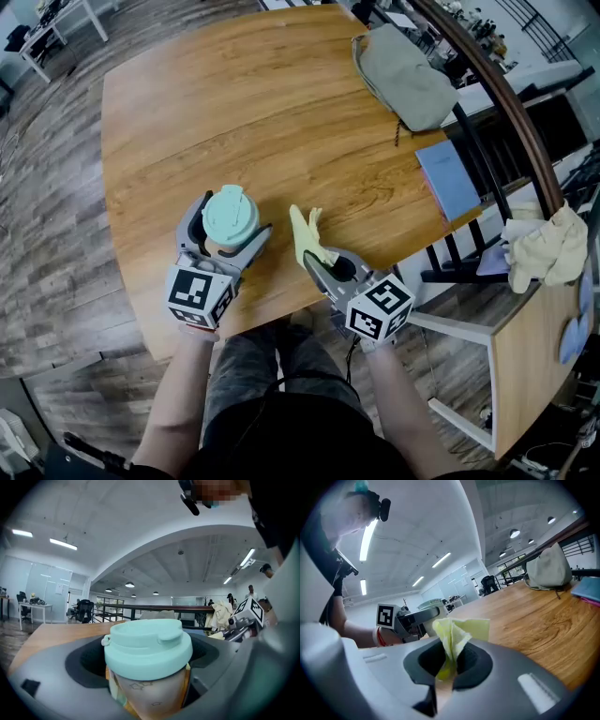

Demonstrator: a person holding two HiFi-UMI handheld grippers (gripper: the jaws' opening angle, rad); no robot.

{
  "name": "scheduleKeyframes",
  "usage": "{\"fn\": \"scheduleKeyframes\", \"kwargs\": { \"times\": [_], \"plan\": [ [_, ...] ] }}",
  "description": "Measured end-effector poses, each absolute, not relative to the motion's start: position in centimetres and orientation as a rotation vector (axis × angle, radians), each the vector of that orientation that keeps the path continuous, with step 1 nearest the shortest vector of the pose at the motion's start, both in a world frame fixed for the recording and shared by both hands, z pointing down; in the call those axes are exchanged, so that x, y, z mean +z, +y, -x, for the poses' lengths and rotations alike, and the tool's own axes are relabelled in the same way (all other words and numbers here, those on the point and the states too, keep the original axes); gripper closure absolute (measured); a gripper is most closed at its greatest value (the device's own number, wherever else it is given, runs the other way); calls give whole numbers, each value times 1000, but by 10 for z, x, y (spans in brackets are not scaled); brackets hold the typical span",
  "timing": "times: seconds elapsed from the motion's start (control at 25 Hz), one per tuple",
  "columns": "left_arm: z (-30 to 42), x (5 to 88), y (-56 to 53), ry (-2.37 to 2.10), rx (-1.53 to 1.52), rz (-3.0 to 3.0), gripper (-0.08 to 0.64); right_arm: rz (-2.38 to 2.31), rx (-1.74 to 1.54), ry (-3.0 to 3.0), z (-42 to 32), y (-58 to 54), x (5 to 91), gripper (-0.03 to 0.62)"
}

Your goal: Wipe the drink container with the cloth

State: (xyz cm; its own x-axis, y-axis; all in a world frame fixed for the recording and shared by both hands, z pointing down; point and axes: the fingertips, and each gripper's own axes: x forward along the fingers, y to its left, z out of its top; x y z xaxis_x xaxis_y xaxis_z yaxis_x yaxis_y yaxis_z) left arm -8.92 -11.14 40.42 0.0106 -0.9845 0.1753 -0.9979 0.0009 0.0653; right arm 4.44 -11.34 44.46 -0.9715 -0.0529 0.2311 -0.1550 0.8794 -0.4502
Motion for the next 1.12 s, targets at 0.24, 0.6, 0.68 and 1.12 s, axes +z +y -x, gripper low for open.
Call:
{"fn": "scheduleKeyframes", "kwargs": {
  "times": [0.24,0.6,0.68,1.12],
  "plan": [
    [85,403,-107,-2254,152,-1984,78,-144,706,-2855,-58,-110,438,569],
    [70,403,-98,-2285,188,-2059,78,-114,707,-2865,-72,-107,434,569],
    [68,401,-98,-2288,190,-2071,78,-102,705,-2866,-74,-107,434,569],
    [64,393,-82,-2144,202,-2215,77,15,706,-2877,-68,-96,440,568]
  ]
}}
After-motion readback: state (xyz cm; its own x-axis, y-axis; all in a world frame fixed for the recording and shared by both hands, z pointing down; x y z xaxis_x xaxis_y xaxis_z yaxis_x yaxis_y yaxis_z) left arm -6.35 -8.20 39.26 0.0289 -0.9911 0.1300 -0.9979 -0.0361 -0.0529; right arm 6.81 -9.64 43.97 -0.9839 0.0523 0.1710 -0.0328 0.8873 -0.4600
